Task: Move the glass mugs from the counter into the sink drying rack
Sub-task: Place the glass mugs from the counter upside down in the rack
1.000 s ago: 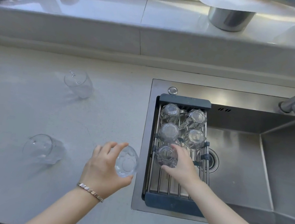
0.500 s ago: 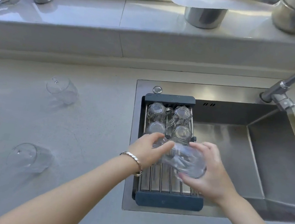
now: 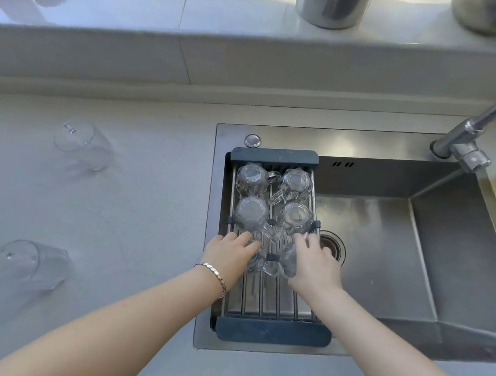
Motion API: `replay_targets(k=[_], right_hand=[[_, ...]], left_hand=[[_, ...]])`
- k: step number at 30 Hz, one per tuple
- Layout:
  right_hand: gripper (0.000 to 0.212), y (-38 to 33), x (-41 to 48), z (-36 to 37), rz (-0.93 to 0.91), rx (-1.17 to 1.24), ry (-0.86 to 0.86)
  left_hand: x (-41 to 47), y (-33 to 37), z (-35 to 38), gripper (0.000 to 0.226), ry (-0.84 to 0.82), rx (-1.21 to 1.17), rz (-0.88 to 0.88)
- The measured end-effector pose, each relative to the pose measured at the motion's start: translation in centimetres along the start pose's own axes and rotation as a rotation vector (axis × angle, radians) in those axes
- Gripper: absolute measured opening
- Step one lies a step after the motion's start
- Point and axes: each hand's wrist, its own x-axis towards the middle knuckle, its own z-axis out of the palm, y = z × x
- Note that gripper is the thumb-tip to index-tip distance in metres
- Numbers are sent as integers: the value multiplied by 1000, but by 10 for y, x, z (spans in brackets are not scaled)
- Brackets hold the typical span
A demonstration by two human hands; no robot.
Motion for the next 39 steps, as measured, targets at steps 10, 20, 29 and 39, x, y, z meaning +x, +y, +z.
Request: replay_targets(k=[10, 20, 29, 39], right_hand=[[62, -18, -16, -1, -39, 33, 112], [41, -166, -4, -25, -442, 285, -157], [85, -292, 69, -12, -252, 556, -64], [97, -381, 152, -3, -165, 1020, 71]], left_hand=[[-16, -10, -5, 58, 43, -126, -42], [-154, -183, -43, 96, -105, -138, -828], [-172, -239, -36, 54, -14, -496, -833], [-155, -277, -58, 66, 139, -427, -757]])
